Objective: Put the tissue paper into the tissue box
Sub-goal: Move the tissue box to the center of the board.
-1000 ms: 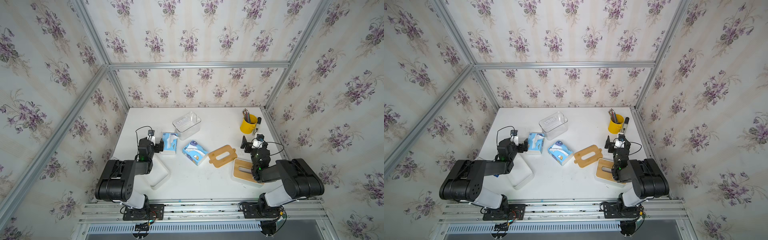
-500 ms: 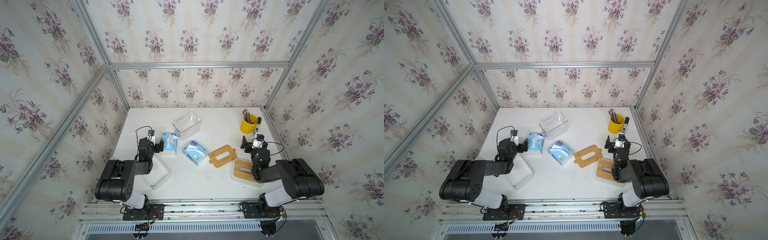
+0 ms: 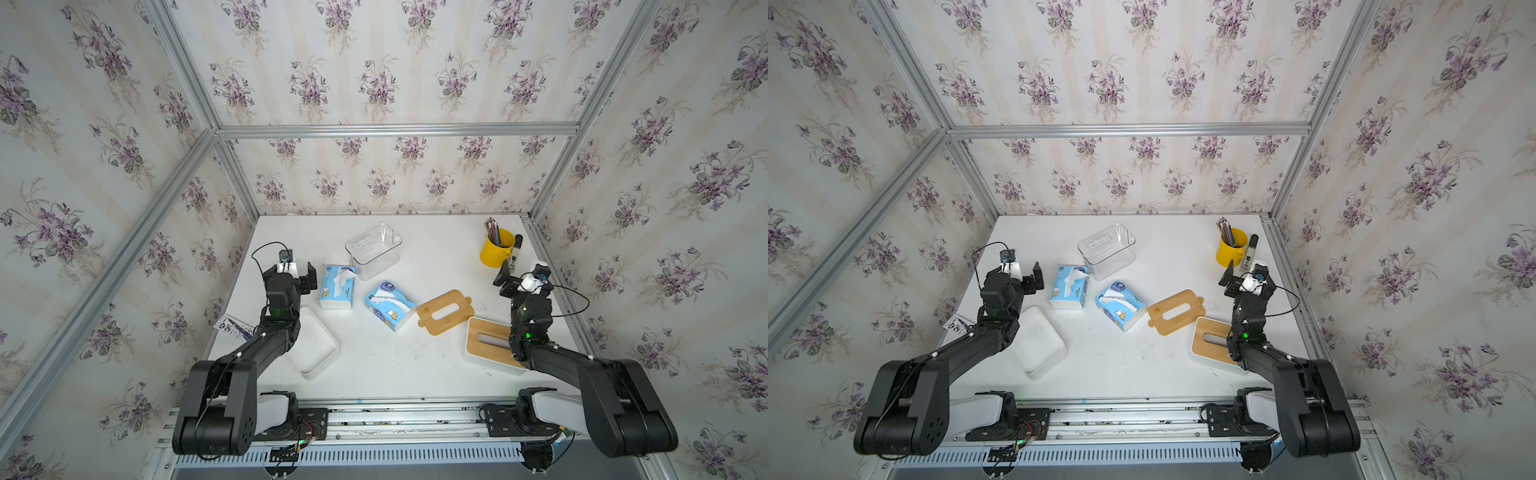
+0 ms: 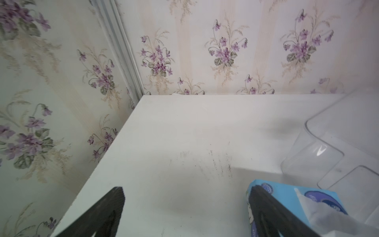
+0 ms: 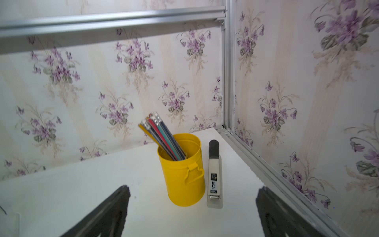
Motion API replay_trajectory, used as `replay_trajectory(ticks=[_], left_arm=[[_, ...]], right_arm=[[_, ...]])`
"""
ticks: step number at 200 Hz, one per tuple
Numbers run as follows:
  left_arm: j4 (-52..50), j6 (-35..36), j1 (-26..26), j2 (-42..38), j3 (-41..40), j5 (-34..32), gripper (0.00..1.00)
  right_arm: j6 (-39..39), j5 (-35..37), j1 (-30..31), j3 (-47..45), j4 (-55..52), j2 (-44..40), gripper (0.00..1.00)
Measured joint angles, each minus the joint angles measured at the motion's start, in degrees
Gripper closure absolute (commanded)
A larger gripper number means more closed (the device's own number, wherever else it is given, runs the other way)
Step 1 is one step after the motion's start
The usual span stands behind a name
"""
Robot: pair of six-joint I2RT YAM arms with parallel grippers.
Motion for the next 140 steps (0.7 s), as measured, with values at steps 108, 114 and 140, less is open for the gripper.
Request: replay_trajectory(ticks=[108,114,140], left_arm=[[-30.3,-20.1,-6.7,-8.9,15.5,28.7,0.01],[-31.7,-19.5,-8.2,-8.2,17.1,29.0,0.01],[-39.9,-13.3,-15.8,-1.7,25.3,25.6,0.01]], right_arm=[[13.0,-23.9,0.7,28.9,-68.1,-7.6,0.03],[13.0,-25.4,1.5,29.4,-70.1,-7.3,0.03],[12.7,-29.5,9.4,31.0,-75.6,-6.1,0.03]])
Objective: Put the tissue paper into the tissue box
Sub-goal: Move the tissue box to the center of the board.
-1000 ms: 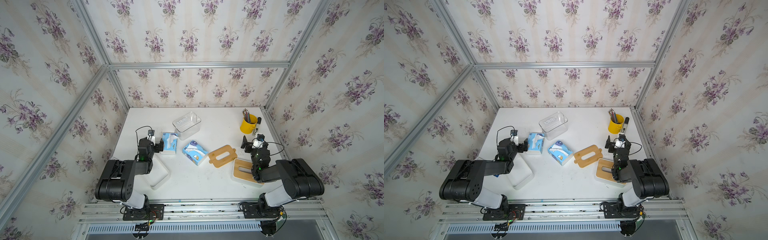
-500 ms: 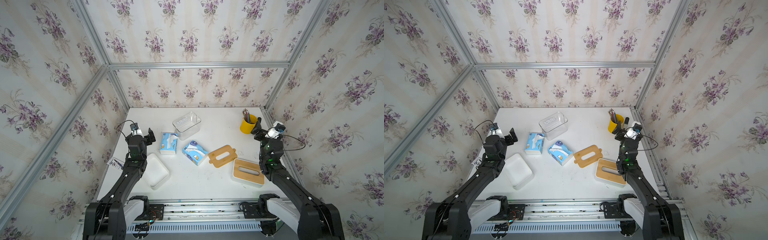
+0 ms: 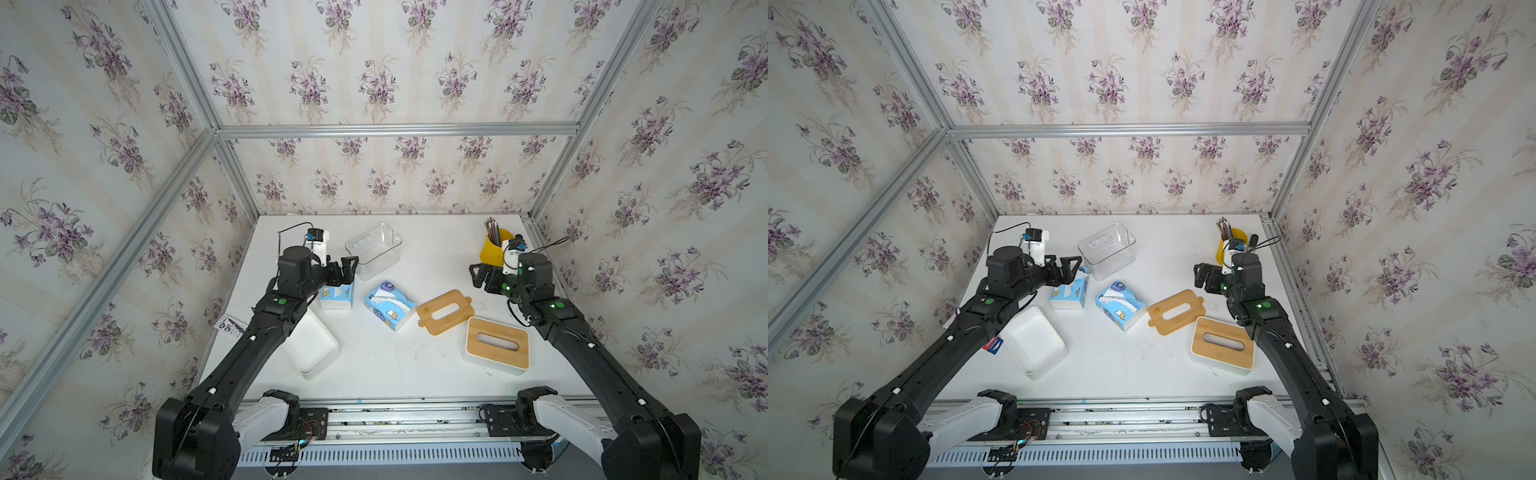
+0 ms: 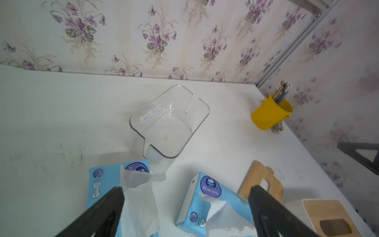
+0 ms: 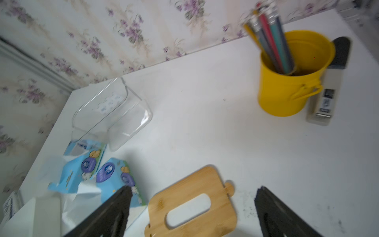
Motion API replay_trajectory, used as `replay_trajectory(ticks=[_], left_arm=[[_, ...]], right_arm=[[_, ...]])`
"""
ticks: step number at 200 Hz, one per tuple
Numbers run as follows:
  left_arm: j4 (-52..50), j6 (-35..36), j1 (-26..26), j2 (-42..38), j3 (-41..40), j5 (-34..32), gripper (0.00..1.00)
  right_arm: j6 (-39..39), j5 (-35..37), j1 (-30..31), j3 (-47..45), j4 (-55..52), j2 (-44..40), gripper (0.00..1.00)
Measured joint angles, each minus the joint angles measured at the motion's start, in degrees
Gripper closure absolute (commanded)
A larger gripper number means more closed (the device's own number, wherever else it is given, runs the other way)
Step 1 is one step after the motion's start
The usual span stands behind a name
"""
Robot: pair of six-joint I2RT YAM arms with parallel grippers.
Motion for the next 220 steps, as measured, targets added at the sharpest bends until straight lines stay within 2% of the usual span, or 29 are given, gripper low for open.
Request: replay_trajectory(ticks=[31,50,72,102,153,166,193,197,220], left_arm=[[-10.1,9.7,-6.7,11.2,10.9,-7.1,0.04],[-15.0,14.8,-8.3,17.6,17.2,-11.6,0.06],[-19.1,19.9,-9.0,21.2,20.9,-15.2,0.06],[-22.1,28.7,-9.0,25.8,23.1,-13.9,0.10],[-28.1,41.8,-8.6,40.2,37.9,-10.1,0.19],[-29.0,44.2,-8.6,42.9,40.9,-9.4,0.25],[-32.4,48.9,-8.4,49.5,48.2,-7.3,0.44],[-33.1,49.7,-8.4,50.6,49.4,-6.9,0.50],[-36.7,53.8,-8.4,55.1,54.9,-5.0,0.68]], right_arm=[[-1.1,-2.6,9.4,2.9,-3.3,4.8,0.03],[-1.6,-2.6,13.4,3.5,-5.0,7.3,0.03],[-2.5,-2.7,17.7,2.4,-6.2,8.3,0.03],[-2.6,-4.0,18.7,-0.8,-6.6,8.5,0.03],[-2.6,-4.1,18.8,-2.3,-5.0,8.4,0.03],[-2.6,-4.1,18.8,-2.8,-4.5,8.4,0.03],[-2.6,-4.3,18.8,-3.4,-3.9,8.8,0.03],[-2.6,-4.3,18.8,-3.5,-3.9,8.9,0.03],[-2.6,-3.9,18.8,-3.5,-3.9,8.8,0.03]])
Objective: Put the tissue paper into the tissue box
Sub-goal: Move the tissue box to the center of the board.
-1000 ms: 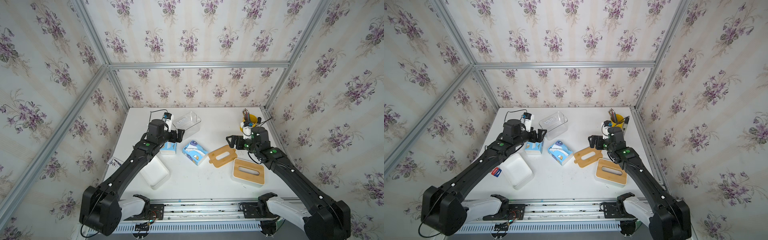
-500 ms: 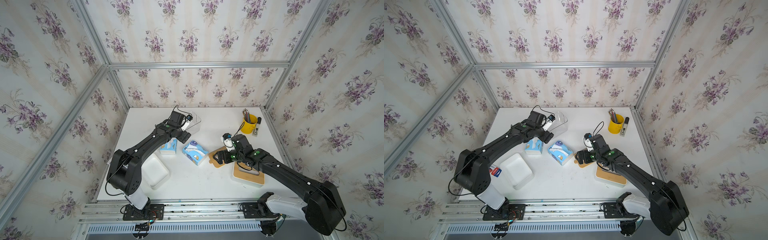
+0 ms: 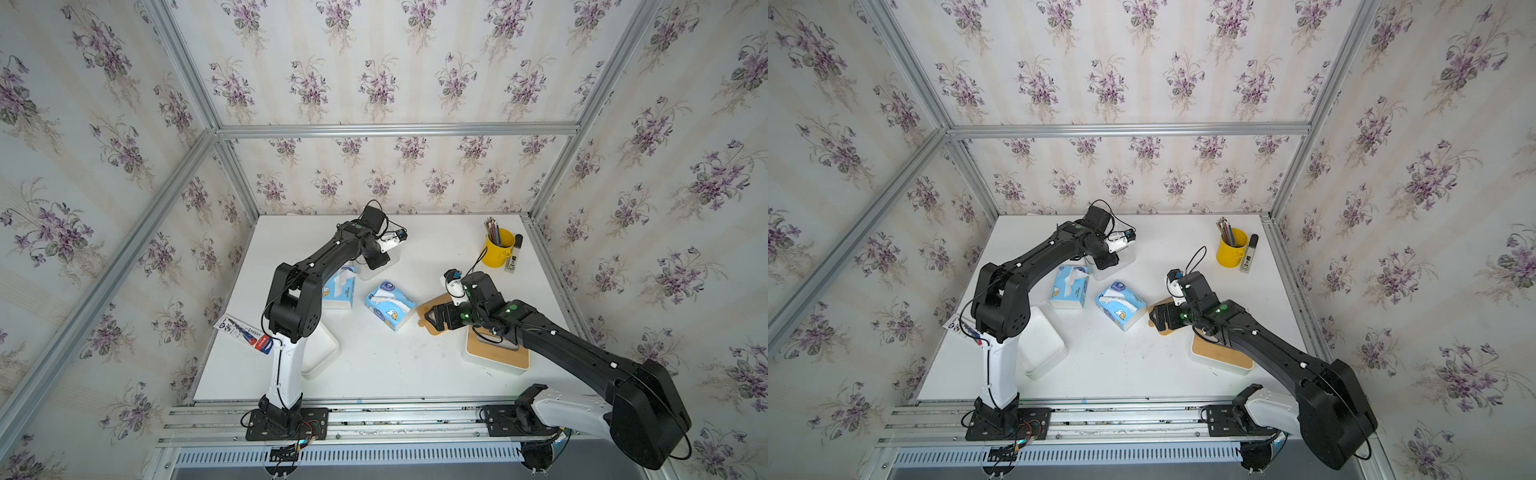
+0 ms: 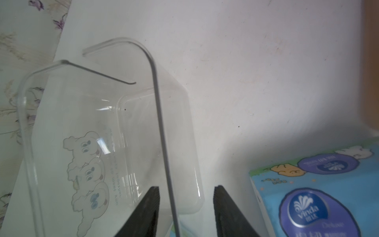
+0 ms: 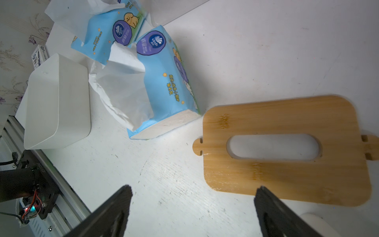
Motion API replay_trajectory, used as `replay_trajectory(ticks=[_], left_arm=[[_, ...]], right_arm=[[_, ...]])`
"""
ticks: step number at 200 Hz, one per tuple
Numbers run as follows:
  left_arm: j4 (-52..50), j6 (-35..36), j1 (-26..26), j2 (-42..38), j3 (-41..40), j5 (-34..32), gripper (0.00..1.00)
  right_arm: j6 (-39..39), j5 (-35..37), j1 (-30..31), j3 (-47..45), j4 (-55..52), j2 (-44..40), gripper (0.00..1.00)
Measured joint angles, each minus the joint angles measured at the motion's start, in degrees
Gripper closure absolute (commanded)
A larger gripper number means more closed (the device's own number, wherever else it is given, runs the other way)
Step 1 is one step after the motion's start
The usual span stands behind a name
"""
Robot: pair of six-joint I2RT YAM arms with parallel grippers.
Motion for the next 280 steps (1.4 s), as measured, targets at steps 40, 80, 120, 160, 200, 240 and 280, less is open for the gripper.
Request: replay_trajectory(ticks=[40,80,120,160,200,240,280], left_arm=[[-4.5,5.4,-0.3,2.4,4.7,2.2,0.90],[-8.4,9.4,-1.7,1.3,4.0,5.9,1.00],[-13.0,9.6,-3.9,-1.1,2.5,8.7,1.00],[-16.9,9.9,-5.4,-1.0,2.1,12.2,1.00],[-18.3,12.7,-5.8,0.3,3.4,12.9,0.93],[-19.5,14.1,-5.6,0.0,4.5,12.7,0.65],[-17.6,9.3,-5.5,-4.3,4.5,11.1,0.51]], right_arm=[[0.0,0.5,0.0,-0.2,-0.2,-0.7,0.03],[0.3,0.4,-0.1,-0.9,-0.2,-2.1,0.02],[1.4,0.5,-0.9,-1.3,-0.7,-5.3,0.02],[1.9,0.9,-1.4,-2.1,-1.2,-6.2,0.03],[1.6,0.0,-1.4,-3.3,-1.1,-5.5,0.04],[1.4,-3.7,0.7,-5.5,2.1,-5.0,0.07],[5.6,-4.6,2.0,-7.4,6.9,-4.6,0.15]])
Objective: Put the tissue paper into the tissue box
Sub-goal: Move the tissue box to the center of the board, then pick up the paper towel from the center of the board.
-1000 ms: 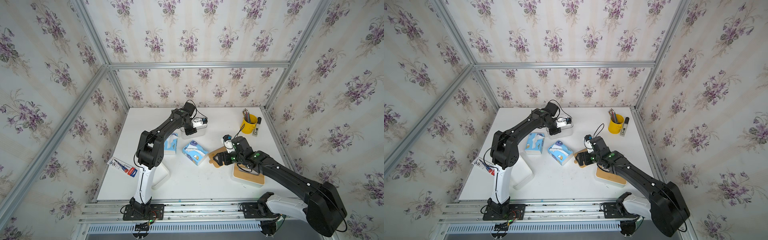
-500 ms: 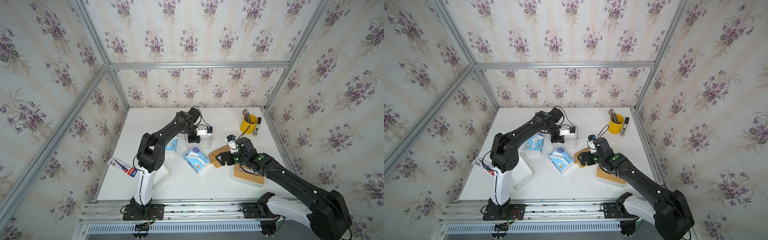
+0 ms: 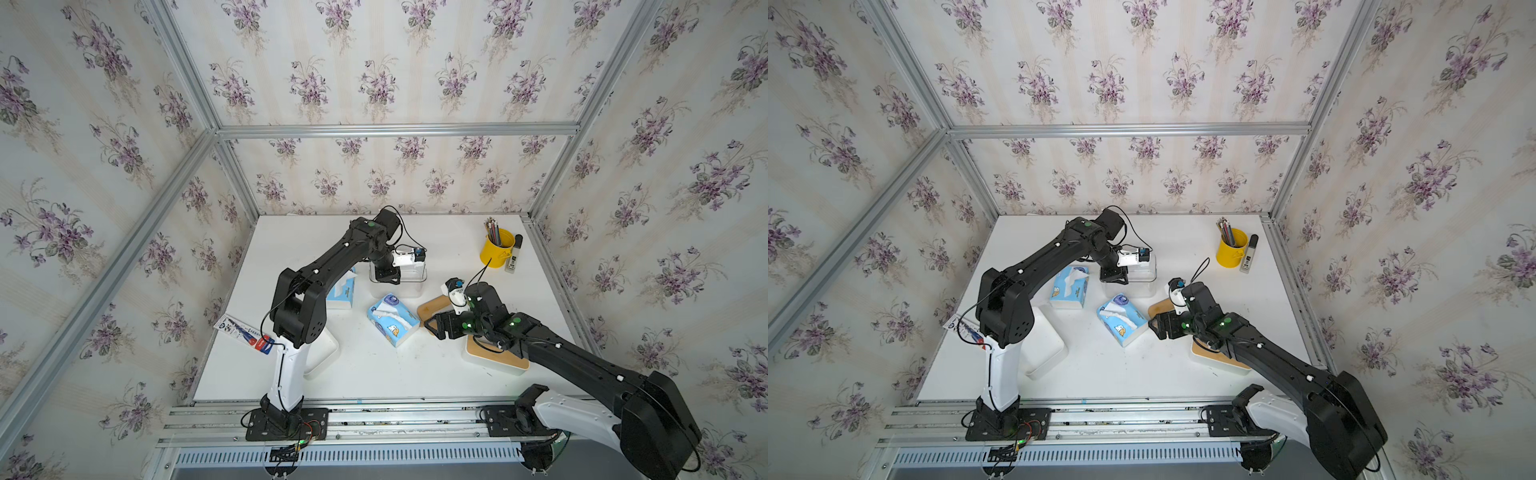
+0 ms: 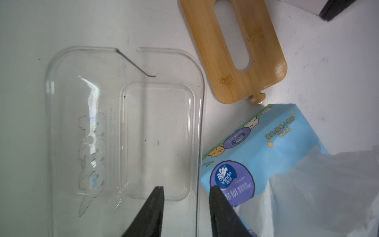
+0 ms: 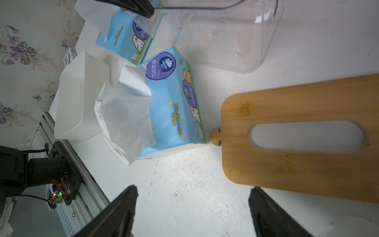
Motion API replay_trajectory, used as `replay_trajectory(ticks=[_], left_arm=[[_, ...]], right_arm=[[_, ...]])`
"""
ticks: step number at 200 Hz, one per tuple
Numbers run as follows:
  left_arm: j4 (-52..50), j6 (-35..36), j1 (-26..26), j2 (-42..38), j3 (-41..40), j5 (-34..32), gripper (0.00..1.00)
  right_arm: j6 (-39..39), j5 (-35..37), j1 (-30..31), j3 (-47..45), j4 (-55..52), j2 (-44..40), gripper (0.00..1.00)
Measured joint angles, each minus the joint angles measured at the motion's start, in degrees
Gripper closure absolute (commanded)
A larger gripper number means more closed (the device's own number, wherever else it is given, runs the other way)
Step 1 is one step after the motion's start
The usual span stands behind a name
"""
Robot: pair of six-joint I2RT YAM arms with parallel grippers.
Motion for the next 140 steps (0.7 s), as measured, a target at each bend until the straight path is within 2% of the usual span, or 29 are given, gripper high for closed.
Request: replay_trajectory(ticks=[24,31,72,107,140], left_arm=[[4.0,-9.1,0.0,-6.2,-3.7,-1.8,0.46],[5.3,-12.6,0.1,-8.5,-6.1,-2.3,0.40],[13.7,-35.1,0.3,-26.7,-28.4,-4.7,0.27],[21.2,-50.1,2.8,-41.1,-46.8,-4.8,0.25],[29.9,-60.4,6.9,-45.4,-58.6,1.2,0.23]], right_arm=[[5.0,-0.1,1.6,-1.7,3.6,0.2,0.20],[7.0,-0.1,1.8,-2.5,4.9,0.1,0.22],[19.8,0.0,4.0,-6.9,11.5,-0.9,0.37],[28.7,1.8,4.5,-10.8,17.8,-0.2,0.39],[35.1,2.1,5.9,-11.0,24.9,5.0,0.36]])
